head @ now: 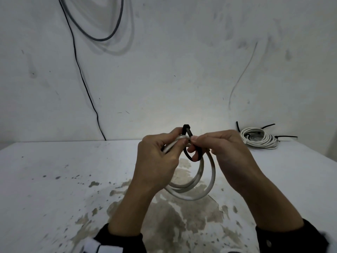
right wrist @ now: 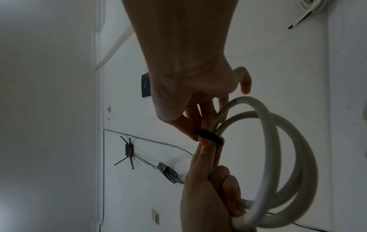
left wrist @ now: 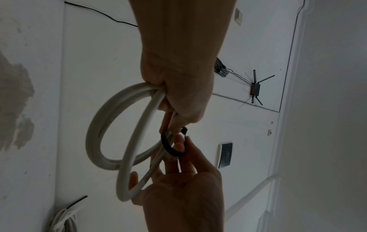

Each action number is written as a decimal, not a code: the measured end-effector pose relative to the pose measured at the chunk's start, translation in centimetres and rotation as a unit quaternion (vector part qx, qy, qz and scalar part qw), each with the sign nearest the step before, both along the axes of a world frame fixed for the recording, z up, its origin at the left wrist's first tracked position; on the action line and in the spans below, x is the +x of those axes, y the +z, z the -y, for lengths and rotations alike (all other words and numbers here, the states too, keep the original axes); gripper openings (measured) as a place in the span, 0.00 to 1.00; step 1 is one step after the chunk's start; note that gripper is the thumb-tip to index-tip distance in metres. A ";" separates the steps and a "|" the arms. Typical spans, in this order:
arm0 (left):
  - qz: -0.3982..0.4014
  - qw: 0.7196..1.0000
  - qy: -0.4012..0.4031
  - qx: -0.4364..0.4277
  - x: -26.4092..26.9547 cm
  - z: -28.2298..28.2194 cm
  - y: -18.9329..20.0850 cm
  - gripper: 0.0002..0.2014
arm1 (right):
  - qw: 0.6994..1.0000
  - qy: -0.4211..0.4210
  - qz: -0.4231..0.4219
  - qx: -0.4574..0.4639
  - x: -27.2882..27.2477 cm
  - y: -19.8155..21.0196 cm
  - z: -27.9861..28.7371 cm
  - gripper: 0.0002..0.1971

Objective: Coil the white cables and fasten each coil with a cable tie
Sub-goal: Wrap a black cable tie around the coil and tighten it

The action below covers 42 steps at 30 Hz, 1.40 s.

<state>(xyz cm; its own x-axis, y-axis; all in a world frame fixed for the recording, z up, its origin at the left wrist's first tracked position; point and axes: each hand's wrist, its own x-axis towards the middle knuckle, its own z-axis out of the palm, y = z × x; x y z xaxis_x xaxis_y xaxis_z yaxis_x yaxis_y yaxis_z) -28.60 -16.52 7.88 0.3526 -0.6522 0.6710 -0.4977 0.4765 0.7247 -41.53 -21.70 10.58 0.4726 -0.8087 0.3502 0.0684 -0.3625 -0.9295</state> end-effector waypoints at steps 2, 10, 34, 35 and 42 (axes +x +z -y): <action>0.020 1.000 -0.002 -0.009 0.1 0.0 -0.2 0.14 | 1.000 -0.006 0.000 0.009 0.0 0.0 -0.1 0.12; 0.120 0.990 0.049 -0.047 0.4 0.2 -0.5 0.09 | 0.997 0.000 0.030 0.076 0.2 0.4 -0.5 0.17; 0.182 0.982 0.013 -0.052 1.0 0.2 -0.4 0.11 | 0.993 0.034 0.029 0.106 0.0 0.3 0.0 0.19; 0.182 0.982 0.008 -0.047 1.0 0.1 -0.4 0.11 | 0.990 0.045 0.031 0.127 -0.1 0.3 0.2 0.16; 0.201 0.979 -0.038 -0.013 1.0 -0.4 0.3 0.11 | 0.957 0.045 0.111 0.266 -0.8 0.2 1.7 0.05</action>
